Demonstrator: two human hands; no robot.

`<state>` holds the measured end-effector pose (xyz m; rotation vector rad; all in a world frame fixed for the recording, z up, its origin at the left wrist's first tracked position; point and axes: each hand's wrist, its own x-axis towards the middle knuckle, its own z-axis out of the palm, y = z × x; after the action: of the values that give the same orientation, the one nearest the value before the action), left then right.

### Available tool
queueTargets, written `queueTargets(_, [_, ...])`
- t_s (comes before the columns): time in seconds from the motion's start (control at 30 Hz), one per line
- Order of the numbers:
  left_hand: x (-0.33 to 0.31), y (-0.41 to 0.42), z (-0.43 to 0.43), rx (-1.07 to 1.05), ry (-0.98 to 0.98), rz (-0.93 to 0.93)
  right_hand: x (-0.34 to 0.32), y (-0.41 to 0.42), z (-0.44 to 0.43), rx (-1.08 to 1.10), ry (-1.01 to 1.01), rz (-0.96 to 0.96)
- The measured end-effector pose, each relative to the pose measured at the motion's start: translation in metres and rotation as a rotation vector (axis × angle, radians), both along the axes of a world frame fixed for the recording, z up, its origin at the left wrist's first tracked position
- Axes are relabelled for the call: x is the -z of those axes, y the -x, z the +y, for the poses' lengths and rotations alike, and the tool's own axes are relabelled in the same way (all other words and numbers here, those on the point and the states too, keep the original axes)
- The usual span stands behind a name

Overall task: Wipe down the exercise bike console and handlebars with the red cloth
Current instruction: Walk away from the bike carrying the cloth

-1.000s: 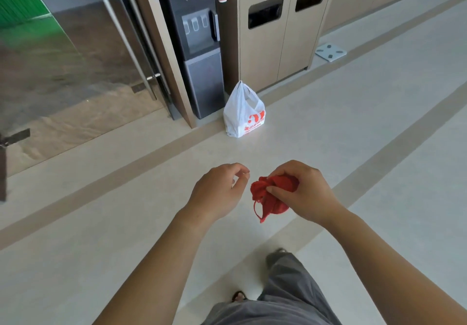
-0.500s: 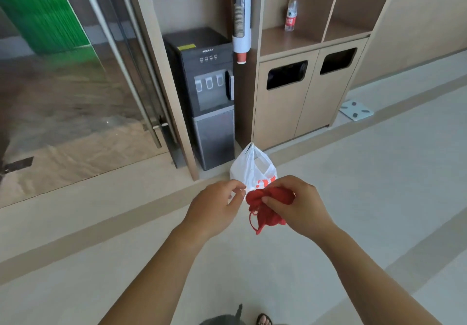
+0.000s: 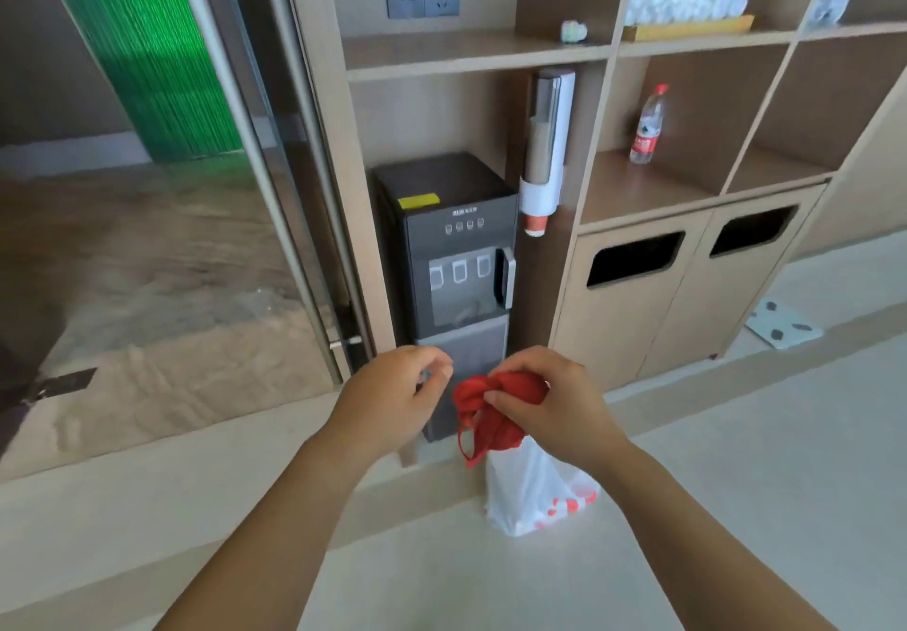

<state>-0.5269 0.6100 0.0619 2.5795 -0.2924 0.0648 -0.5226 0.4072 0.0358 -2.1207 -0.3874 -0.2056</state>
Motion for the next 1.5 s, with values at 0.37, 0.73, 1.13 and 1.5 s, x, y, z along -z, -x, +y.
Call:
queueTargets(0.37, [-0.088, -0.195, 0.017, 0.079, 0.004, -0.208, -0.080, -0.185, 0.003, 0.043, -0.034, -0.256])
queueTargets(0.73, [-0.173, -0.309, 0.011, -0.031, -0.125, -0.398, -0.169, -0.343, -0.005, -0.146, -0.026, -0.418])
queueTargets(1.13, [-0.243, -0.394, 0.001, -0.315, -0.128, -0.666, -0.270, -0.479, 0.030, -0.203, -0.286, -0.766])
queueTargets(1.5, [-0.203, -0.416, -0.019, -0.412, -0.266, -0.392, -0.216, -0.531, 0.012, -0.372, 0.148, -0.516])
